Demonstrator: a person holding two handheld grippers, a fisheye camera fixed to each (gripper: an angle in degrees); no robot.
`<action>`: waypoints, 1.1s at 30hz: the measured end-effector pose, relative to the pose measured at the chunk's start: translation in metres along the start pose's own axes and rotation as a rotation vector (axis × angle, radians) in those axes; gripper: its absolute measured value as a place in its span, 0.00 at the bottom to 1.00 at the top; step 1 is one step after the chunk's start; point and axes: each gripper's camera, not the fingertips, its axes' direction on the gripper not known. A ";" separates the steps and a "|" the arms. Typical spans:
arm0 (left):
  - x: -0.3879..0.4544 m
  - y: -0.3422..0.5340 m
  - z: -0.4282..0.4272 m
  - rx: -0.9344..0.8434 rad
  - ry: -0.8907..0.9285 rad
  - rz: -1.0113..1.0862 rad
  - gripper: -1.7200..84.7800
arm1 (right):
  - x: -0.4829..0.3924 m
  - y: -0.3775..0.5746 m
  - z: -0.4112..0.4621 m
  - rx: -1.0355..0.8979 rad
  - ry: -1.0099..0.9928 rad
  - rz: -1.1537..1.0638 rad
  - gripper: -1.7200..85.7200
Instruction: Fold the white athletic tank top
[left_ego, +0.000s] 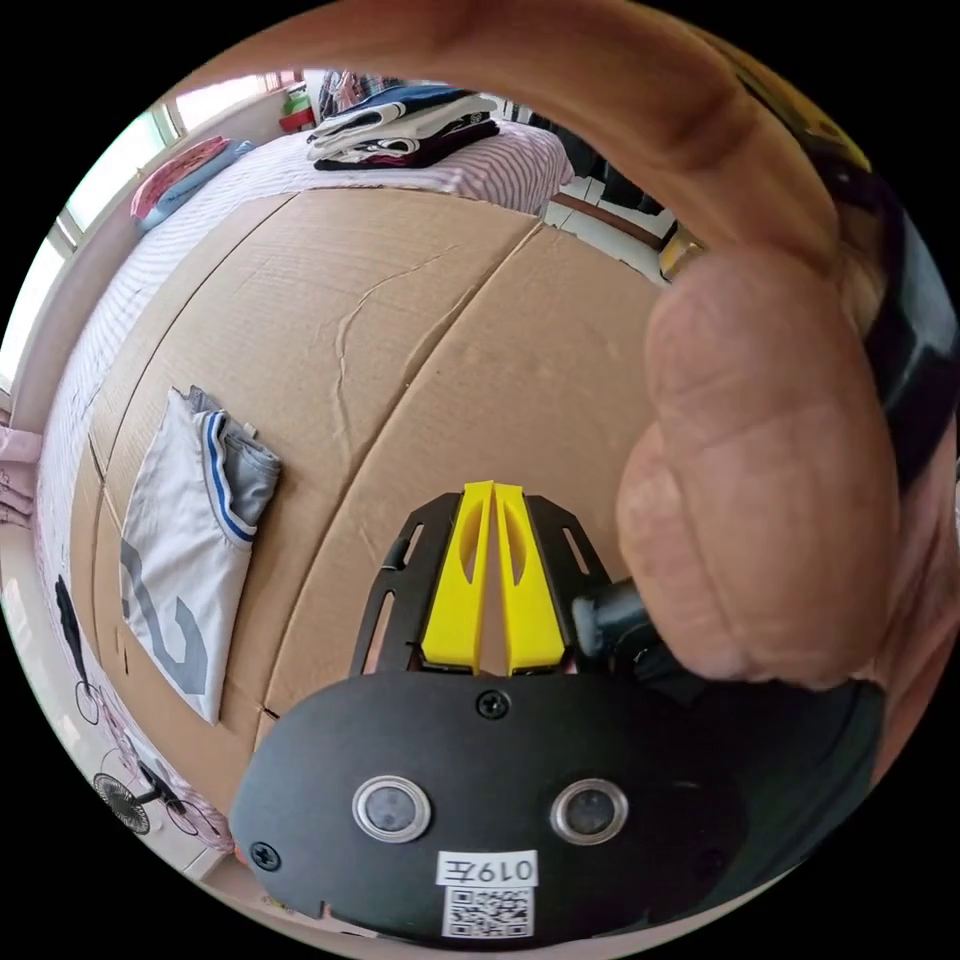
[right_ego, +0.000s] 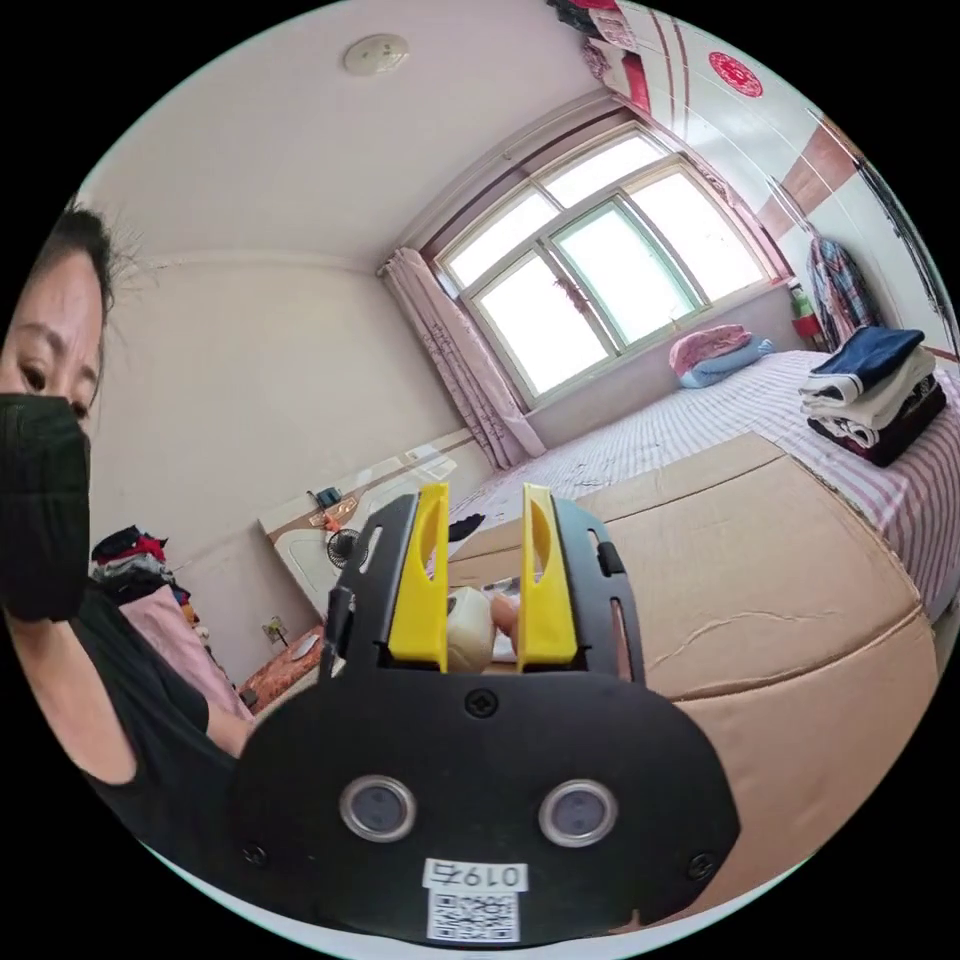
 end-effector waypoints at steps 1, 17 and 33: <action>0.001 -0.003 -0.003 -0.007 -0.041 0.015 0.03 | 0.005 0.000 0.000 -0.033 -0.068 -0.075 0.20; -0.155 0.038 -0.112 0.093 -0.195 -0.302 0.03 | 0.093 -0.015 0.085 -0.431 0.162 0.171 0.12; -0.292 -0.073 -0.135 0.117 -0.188 -0.126 0.08 | 0.107 -0.043 0.200 -0.727 0.191 0.113 0.14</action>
